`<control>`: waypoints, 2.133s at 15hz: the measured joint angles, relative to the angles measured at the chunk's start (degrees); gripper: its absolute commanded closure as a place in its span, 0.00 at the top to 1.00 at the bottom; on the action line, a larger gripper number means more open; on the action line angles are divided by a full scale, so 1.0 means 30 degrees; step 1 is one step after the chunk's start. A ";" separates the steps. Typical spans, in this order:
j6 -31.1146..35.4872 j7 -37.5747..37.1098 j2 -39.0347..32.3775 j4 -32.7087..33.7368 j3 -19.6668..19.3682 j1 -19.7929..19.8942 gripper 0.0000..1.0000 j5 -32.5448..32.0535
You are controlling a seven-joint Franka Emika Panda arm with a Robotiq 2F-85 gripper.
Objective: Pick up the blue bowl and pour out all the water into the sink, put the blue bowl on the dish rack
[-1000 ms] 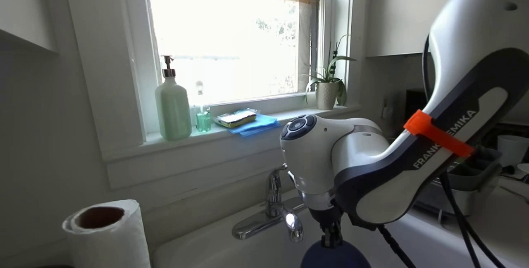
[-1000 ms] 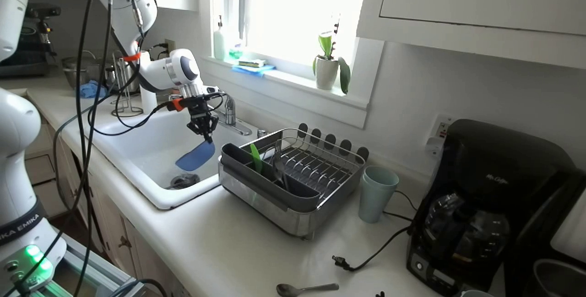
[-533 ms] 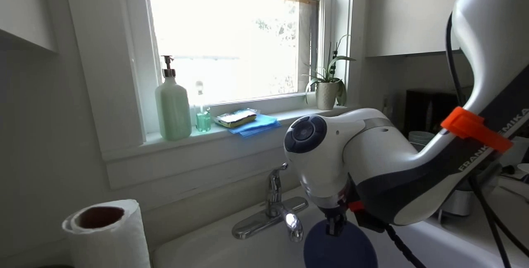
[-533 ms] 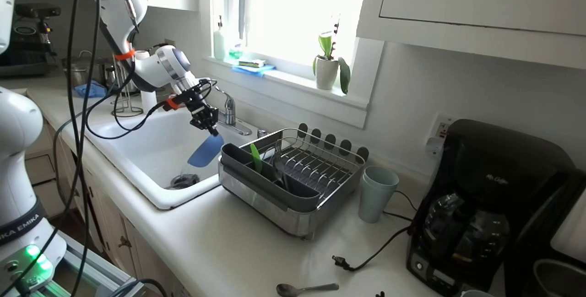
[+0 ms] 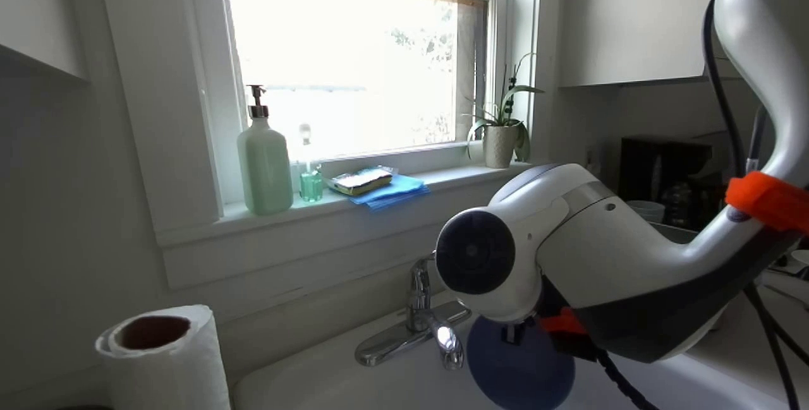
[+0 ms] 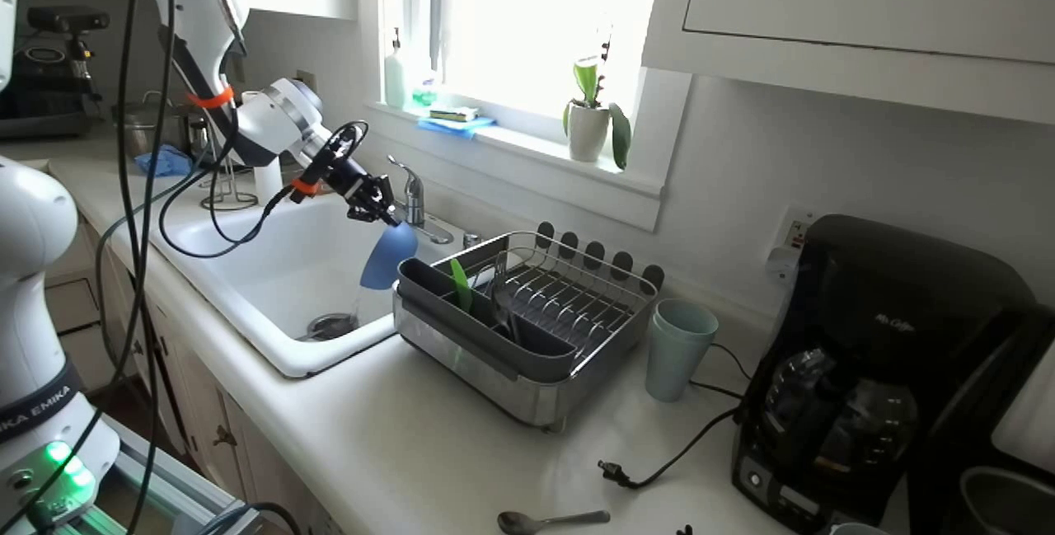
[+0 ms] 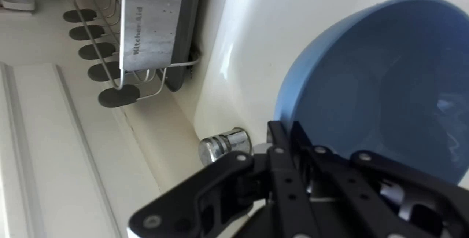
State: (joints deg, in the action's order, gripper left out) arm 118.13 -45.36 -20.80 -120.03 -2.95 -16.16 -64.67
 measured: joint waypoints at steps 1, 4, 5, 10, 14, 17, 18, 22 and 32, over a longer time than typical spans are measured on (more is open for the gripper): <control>-0.0466 -0.0424 0.0010 -0.0001 0.0226 0.0005 0.02 -0.0584; -0.1570 -0.1307 0.0012 -0.0004 0.0850 0.0130 0.02 -0.1433; -0.1762 -0.1422 0.0013 -0.0003 0.1014 0.0214 0.02 -0.1439; -0.1339 -0.1275 0.0013 0.0001 0.1677 0.1464 0.02 -0.0879; 0.1867 0.1196 -0.0048 0.0015 0.1763 0.3437 0.02 0.1677; 0.4054 0.3688 -0.0324 0.0059 0.1732 0.4651 0.02 0.4200; 0.4518 0.4485 -0.0473 0.0083 0.1716 0.4899 0.02 0.5068; 0.5856 0.7759 -0.1391 0.0226 0.1682 0.5337 0.02 0.9194; 0.6347 1.4148 -0.5432 0.2986 0.1654 0.6166 0.02 1.8334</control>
State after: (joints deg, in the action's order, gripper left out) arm 137.17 -2.92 -37.10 -111.07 2.01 2.34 -9.67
